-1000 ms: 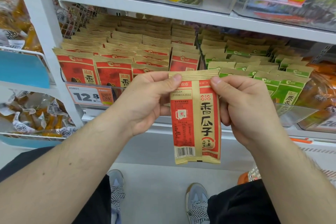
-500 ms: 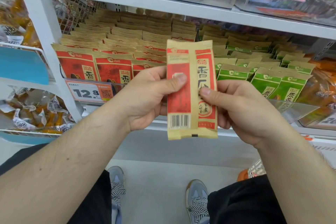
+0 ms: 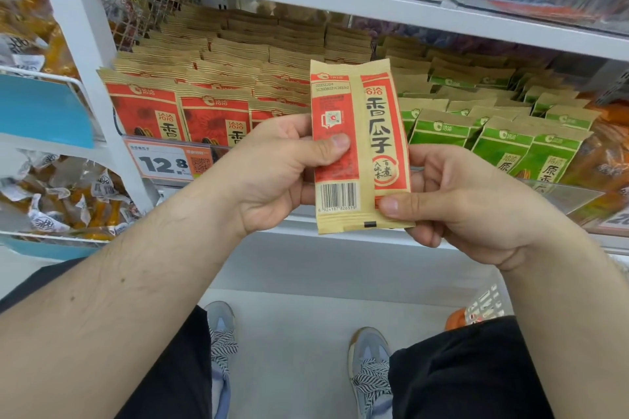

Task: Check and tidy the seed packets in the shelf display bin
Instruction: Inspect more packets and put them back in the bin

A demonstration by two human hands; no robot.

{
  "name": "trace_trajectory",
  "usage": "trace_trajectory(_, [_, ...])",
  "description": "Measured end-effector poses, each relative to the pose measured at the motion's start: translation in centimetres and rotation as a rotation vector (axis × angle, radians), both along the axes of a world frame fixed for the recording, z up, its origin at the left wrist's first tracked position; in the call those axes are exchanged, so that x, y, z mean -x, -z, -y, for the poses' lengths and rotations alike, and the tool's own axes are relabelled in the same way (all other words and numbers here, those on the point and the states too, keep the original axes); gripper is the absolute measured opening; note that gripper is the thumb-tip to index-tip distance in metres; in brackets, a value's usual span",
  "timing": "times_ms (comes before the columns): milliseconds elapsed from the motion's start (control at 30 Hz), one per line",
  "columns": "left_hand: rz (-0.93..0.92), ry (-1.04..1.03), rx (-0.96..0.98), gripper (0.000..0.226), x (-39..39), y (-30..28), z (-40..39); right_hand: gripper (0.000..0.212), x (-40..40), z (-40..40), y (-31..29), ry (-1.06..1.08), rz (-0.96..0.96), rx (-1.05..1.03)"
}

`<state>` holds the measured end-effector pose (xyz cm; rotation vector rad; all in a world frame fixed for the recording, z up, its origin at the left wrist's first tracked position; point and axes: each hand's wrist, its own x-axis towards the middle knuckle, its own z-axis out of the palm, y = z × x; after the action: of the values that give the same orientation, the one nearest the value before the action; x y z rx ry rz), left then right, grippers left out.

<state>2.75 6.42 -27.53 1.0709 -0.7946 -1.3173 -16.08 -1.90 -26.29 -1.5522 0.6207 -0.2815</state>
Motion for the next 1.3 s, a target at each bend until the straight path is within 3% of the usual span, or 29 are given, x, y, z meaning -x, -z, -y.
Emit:
trace_trajectory(167, [0.038, -0.035, 0.065, 0.046, 0.3, 0.0, 0.1, 0.039, -0.1, 0.2, 0.5, -0.028, 0.094, -0.055])
trace_trajectory(267, [-0.161, 0.005, 0.087, 0.076, 0.0, 0.4, 0.5, 0.033, -0.7, 0.1, 1.2, -0.235, 0.319, -0.364])
trace_trajectory(333, [-0.265, 0.145, 0.153, 0.058, 0.2, 0.2, 0.2, 0.034, -1.5, 0.0, 1.8, -0.357, 0.433, -0.632])
trace_trajectory(400, [-0.227, 0.240, 0.233, 0.032, 0.2, 0.6, 0.3, 0.026, -2.3, -0.2, 2.5, -0.386, 0.450, -0.783])
trace_trajectory(433, [-0.207, 0.209, 0.247, 0.024, 0.2, 0.7, 0.3, 0.022, -2.6, -0.4, 2.8, -0.379, 0.426, -0.772])
trace_trajectory(500, [-0.202, 0.082, 0.233, 0.024, 0.0, 0.7, 0.3, 0.020, -2.8, -0.3, 3.2, -0.260, 0.253, -0.560])
trace_trajectory(567, [-0.119, -0.046, 0.187, 0.041, -0.2, 0.8, 0.3, 0.022, -2.6, -0.3, 2.9, 0.002, 0.032, -0.188])
trace_trajectory(633, [-0.001, -0.139, 0.132, 0.057, -0.1, 0.9, 0.4, 0.030, -2.5, -0.2, 2.7, 0.250, -0.038, 0.031])
trace_trajectory(700, [0.082, -0.168, 0.127, 0.063, -0.1, 1.0, 0.5, 0.042, -2.5, -0.1, 2.3, 0.379, 0.053, -0.075])
trace_trajectory(767, [0.160, -0.156, 0.140, 0.063, 0.0, 1.2, 0.5, 0.055, -2.4, -0.2, 1.8, 0.356, 0.114, -0.139])
trace_trajectory(867, [0.235, -0.105, 0.130, 0.068, 0.1, 1.4, 0.6, 0.043, -2.2, -0.4, 1.5, 0.299, 0.104, 0.019])
trace_trajectory(1033, [0.332, -0.111, 0.148, 0.066, -0.1, 1.6, 0.6, 0.023, -2.0, -1.1, 0.7, 0.290, 0.133, 0.057])
trace_trajectory(1100, [0.453, -0.119, 0.157, 0.062, -0.3, 1.5, 0.6, 0.013, -2.1, -1.0, 0.3, 0.353, 0.182, 0.122])
trace_trajectory(1200, [0.677, -0.115, 0.192, 0.056, -0.3, 1.4, 0.7, 0.015, -2.3, -0.7, -0.6, 0.446, 0.300, 0.192])
trace_trajectory(1300, [0.644, -0.237, 0.289, 0.045, -0.1, 0.8, 1.0, 0.019, -2.7, -0.3, -2.6, 0.528, 0.418, 0.189])
